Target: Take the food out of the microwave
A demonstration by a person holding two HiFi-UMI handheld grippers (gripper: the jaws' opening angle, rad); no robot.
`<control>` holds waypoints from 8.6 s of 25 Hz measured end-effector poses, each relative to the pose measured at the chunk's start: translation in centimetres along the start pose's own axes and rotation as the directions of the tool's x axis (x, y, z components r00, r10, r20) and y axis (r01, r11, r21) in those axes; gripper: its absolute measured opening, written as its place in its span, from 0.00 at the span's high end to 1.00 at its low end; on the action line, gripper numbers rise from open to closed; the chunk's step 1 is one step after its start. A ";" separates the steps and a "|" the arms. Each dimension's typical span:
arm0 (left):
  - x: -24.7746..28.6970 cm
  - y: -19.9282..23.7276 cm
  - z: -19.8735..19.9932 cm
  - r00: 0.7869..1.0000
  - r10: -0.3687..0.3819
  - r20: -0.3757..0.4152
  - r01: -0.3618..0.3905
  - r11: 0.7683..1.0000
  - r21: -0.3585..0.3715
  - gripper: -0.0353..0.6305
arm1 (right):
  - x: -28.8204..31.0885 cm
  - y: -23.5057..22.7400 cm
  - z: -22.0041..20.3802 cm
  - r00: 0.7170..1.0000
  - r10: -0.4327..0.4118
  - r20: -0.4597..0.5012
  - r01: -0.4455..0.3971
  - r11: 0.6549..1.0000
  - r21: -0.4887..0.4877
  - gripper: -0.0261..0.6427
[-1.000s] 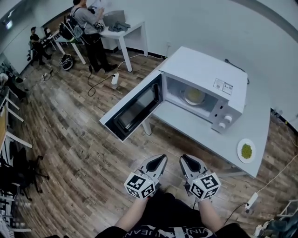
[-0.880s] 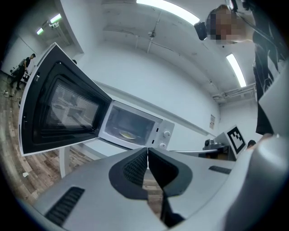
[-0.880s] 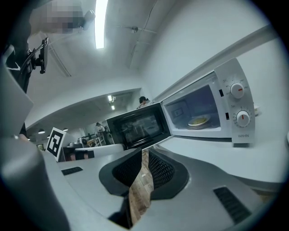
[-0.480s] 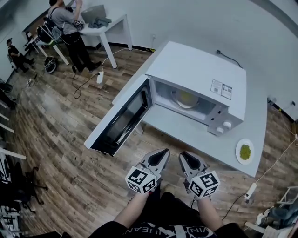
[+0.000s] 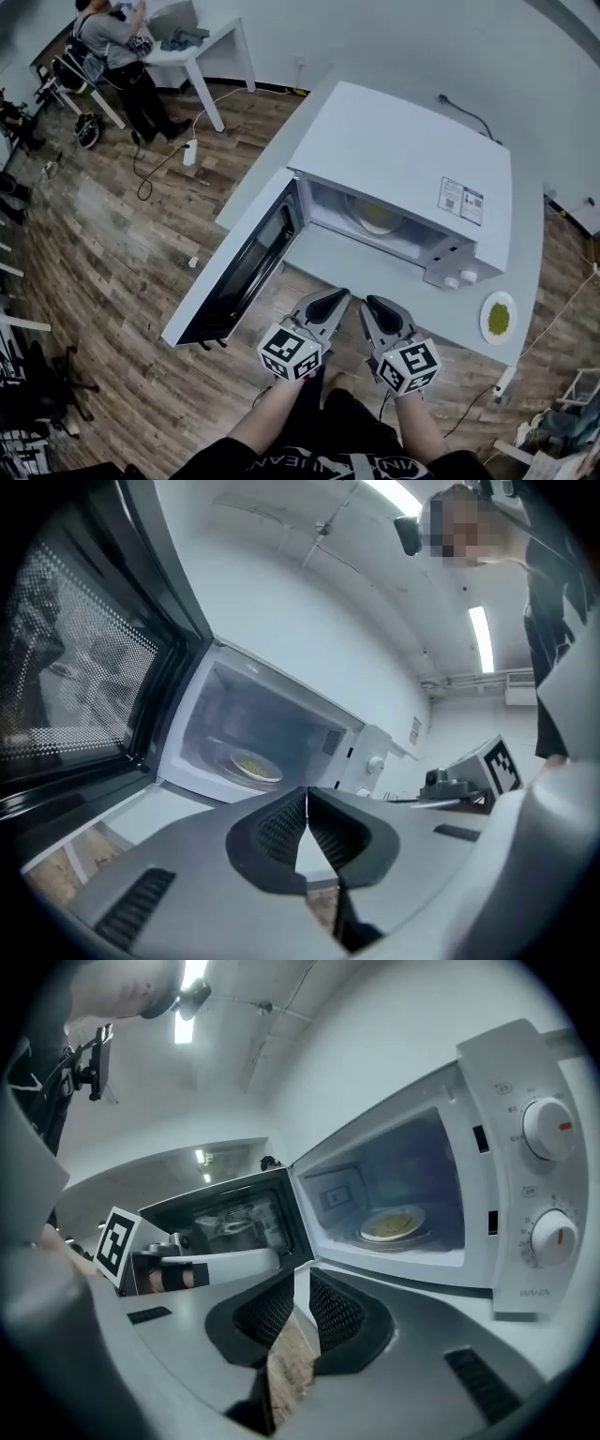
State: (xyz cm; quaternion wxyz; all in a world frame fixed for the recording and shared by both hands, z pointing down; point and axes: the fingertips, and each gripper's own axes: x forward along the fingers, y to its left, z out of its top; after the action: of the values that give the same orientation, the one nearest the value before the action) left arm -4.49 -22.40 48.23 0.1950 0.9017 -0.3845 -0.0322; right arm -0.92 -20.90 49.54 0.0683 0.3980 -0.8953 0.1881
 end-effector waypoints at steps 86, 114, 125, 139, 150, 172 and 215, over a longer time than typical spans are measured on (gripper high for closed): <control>7.6 7.5 -1.8 0.999 -0.037 -0.003 0.029 0.813 -0.581 0.82 | 2.7 -9.6 0.4 0.972 -0.231 -0.035 0.231 0.930 0.286 0.78; 6.0 6.3 -3.0 0.997 -0.075 -0.012 0.052 0.791 -0.610 0.87 | 5.7 -9.7 -1.7 0.979 -0.201 0.046 0.078 0.569 0.819 0.84; 6.5 6.5 -3.4 0.997 -0.062 -0.038 0.030 0.829 -0.559 0.81 | 5.1 -9.9 -1.6 0.972 -0.200 0.123 -0.012 0.478 0.878 0.88; 7.2 6.2 -3.4 0.997 -0.063 -0.049 0.026 0.838 -0.545 0.80 | 3.9 -9.4 -2.1 0.968 -0.205 0.146 -0.051 0.408 0.912 0.89; 6.0 4.5 -3.0 0.997 -0.045 -0.056 0.009 0.849 -0.528 0.82 | 2.2 -8.3 -1.8 0.975 -0.173 0.141 -0.057 0.419 0.906 0.88; 1.1 -1.3 -3.8 0.997 0.049 -0.054 -0.069 0.856 -0.513 0.82 | -3.4 -4.4 -3.1 0.992 -0.076 0.105 -0.064 0.416 0.907 0.88; -6.0 -9.7 -7.8 0.993 0.121 -0.011 -0.108 0.840 -0.532 0.82 | -12.0 1.2 -7.2 0.997 0.001 0.079 -0.072 0.412 0.908 0.88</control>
State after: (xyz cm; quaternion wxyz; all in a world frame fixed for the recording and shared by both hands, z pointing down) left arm -0.51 -9.49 51.24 0.4340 0.7874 -0.4161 -0.1362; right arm 6.14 -9.09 52.60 -0.1919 0.3580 -0.6606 0.6314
